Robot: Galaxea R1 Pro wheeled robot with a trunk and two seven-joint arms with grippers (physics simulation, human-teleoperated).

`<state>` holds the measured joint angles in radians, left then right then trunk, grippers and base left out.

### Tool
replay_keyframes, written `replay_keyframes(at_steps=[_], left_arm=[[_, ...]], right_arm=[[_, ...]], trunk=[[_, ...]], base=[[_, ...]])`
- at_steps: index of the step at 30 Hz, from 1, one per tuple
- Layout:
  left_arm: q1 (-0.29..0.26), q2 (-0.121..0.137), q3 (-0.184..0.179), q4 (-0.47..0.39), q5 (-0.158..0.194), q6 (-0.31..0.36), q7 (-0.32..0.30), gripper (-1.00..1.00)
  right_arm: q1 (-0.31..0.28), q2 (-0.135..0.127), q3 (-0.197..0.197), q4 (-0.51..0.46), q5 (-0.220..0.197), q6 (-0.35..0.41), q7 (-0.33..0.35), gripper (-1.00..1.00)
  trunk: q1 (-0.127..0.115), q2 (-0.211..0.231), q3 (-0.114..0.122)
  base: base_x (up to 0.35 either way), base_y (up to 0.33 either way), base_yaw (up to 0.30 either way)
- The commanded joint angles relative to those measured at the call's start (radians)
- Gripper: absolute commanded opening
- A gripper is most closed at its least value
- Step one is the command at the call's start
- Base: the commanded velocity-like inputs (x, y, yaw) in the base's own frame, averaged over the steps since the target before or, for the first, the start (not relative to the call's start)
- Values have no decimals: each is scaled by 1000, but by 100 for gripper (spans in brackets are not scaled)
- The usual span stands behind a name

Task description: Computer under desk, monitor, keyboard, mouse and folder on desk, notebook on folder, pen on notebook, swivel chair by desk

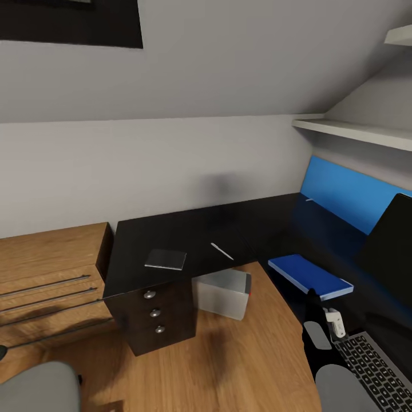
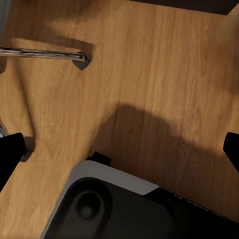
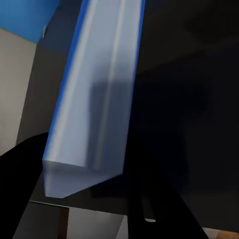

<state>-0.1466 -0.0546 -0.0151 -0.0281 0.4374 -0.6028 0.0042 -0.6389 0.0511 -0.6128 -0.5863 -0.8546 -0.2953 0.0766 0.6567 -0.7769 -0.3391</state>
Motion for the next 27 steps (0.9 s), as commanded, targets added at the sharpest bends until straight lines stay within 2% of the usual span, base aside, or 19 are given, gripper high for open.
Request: replay_keyframes(at_steps=[1,7,27], left_arm=[[-1,0,-2,1,3,-3,0,100],[-1,-1,-2,1,3,-3,0,100],[0,-1,-2,1,3,-3,0,100]], right_arm=[[-1,1,-4,89,-21,-1,8,-100],[-1,1,-4,89,-21,-1,8,-100],[-1,0,-2,89,-21,-1,8,-100]], trunk=[[0,-1,-1],[0,-1,-1],[0,-1,-1]], base=[[0,82,0],[0,119,0],[0,4,0]])
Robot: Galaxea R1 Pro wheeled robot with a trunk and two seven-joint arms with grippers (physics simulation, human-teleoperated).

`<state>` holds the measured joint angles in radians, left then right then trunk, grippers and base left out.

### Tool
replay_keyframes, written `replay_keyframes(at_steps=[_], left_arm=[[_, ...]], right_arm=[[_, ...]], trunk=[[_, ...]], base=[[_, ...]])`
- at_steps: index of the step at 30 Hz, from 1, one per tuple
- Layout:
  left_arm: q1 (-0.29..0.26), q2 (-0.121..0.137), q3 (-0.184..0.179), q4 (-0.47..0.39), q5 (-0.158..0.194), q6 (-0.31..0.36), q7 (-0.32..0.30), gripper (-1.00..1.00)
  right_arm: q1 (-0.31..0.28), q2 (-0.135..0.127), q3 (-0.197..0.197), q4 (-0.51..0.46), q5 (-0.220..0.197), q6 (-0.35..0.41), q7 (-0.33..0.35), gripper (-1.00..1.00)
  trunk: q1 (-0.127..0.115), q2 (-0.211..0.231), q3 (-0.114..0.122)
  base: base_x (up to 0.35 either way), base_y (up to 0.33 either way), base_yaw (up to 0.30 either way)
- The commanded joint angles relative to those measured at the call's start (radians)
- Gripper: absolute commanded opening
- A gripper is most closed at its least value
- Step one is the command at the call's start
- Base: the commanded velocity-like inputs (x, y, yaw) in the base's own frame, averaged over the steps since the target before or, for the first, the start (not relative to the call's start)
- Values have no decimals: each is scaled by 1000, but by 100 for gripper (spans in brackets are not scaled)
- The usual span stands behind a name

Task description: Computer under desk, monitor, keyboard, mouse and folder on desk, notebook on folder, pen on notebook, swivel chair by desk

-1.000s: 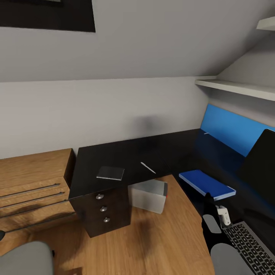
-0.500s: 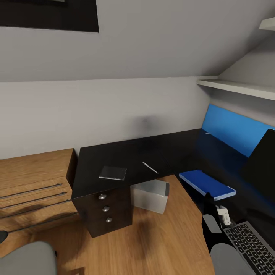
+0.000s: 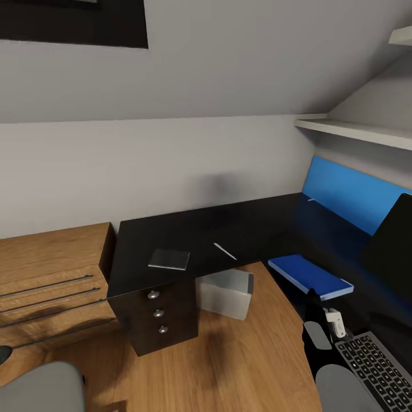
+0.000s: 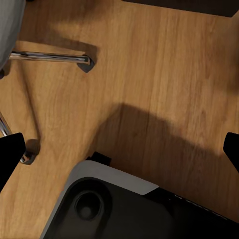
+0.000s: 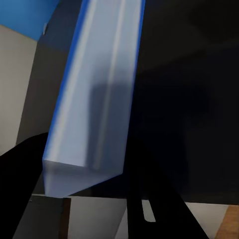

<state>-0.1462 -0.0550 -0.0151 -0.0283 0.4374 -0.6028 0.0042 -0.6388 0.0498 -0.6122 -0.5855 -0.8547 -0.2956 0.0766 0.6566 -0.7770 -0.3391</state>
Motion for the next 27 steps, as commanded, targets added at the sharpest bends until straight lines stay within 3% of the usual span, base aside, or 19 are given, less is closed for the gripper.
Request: replay_keyframes(at_steps=[1,5,6,27], left_arm=[[-1,0,-2,1,3,-3,0,100],[-1,0,-2,1,3,-3,0,100],[-1,0,-2,1,3,-3,0,100],[-1,0,-2,1,3,-3,0,100]], right_arm=[[-1,1,-3,88,-21,0,8,-100],[-1,1,-3,88,-21,1,7,-100],[-1,1,-3,88,-21,1,6,100],[-1,1,-3,87,-21,15,3,100]], trunk=[[0,-1,-1],[0,-1,-1],[0,-1,-1],[0,-1,-1]], base=[[0,0,0],[0,0,0],[0,0,0],[0,0,0]])
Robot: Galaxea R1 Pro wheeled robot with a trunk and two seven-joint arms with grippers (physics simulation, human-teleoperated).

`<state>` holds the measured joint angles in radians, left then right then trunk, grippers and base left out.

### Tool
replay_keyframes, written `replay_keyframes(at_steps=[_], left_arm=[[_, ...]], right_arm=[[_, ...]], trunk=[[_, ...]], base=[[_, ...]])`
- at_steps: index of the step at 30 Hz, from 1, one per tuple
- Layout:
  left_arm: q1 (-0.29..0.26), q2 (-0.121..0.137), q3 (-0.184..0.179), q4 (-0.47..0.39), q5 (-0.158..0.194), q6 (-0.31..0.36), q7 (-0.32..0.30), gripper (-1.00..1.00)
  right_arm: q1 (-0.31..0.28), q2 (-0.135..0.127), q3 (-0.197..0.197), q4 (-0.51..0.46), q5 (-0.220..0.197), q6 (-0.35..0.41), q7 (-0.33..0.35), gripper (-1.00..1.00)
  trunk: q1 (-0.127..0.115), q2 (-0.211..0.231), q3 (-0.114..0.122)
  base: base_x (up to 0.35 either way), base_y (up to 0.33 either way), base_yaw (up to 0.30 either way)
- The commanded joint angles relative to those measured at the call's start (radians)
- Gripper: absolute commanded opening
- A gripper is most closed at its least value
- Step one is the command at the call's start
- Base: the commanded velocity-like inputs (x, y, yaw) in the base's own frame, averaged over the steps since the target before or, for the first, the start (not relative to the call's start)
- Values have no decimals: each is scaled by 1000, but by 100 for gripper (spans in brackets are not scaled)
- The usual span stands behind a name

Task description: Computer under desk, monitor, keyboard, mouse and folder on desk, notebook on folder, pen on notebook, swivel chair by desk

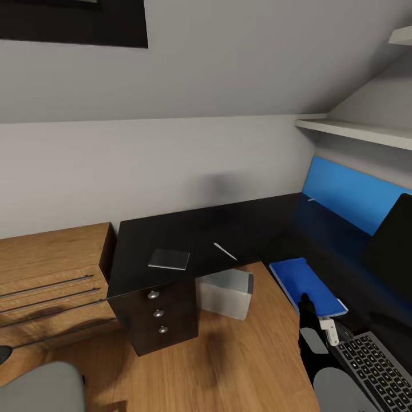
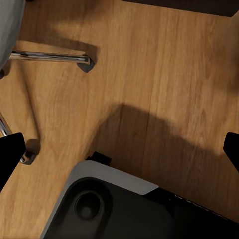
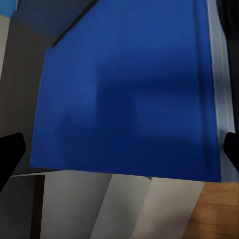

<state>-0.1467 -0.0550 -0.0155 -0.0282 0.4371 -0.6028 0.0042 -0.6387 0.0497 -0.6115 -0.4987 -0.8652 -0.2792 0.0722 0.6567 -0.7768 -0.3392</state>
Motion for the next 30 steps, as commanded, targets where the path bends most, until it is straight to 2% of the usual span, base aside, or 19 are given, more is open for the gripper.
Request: replay_keyframes(at_steps=[1,11,30], left_arm=[[-1,0,-2,1,3,-3,0,100],[-1,0,-2,1,3,-3,0,100],[-1,0,-3,1,3,-3,0,100]], right_arm=[[-1,0,-4,0,-10,-1,8,100],[-1,0,-4,-1,-9,-1,7,100],[-1,-1,-2,-1,-9,-1,4,100]], trunk=[[0,-1,-1],[0,-1,-1],[-73,132,58]], base=[[0,0,0],[0,0,0],[0,0,0]])
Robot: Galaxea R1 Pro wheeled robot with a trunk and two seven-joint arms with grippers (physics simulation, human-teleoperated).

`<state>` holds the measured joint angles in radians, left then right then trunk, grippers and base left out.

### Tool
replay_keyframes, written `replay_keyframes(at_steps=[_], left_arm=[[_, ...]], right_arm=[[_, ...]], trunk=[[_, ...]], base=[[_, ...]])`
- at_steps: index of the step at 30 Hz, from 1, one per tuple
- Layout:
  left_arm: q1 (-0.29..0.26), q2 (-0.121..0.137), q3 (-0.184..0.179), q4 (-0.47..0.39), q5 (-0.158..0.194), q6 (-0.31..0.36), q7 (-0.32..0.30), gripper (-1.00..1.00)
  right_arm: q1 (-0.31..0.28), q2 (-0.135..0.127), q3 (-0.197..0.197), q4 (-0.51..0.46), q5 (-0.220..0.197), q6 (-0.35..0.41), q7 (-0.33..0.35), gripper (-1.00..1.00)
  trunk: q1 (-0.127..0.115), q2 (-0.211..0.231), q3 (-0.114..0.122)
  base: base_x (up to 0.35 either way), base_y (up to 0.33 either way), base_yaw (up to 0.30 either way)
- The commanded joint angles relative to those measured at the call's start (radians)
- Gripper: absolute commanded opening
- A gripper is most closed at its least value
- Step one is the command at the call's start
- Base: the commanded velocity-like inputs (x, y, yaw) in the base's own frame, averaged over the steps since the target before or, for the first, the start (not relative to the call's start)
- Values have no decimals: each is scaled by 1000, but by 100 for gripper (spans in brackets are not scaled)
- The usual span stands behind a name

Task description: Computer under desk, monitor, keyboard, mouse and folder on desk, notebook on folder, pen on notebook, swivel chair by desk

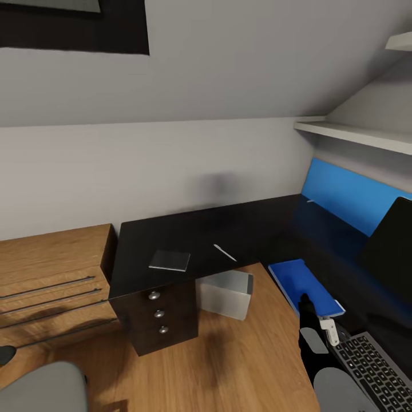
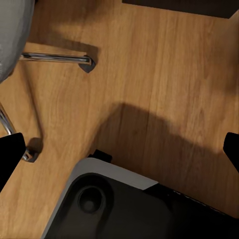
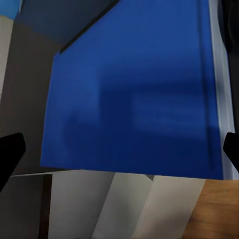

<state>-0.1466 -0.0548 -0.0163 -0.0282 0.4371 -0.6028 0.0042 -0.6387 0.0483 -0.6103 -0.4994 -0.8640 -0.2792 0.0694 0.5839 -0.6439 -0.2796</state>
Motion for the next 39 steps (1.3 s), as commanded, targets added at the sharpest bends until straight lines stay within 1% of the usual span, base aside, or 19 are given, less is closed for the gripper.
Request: replay_keyframes(at_steps=[1,33,39], left_arm=[[-1,0,-2,1,3,-3,0,100],[0,0,-1,1,5,1,2,100],[-1,0,-1,1,5,1,2,100]], right_arm=[[-1,1,-3,0,-10,-2,7,100],[-1,-2,2,-1,-5,-2,10,100],[-1,-2,7,-2,-2,-2,10,100]], trunk=[[-4,6,2],[-126,230,102],[-126,230,102]], base=[[0,0,0],[0,0,0],[0,0,0]])
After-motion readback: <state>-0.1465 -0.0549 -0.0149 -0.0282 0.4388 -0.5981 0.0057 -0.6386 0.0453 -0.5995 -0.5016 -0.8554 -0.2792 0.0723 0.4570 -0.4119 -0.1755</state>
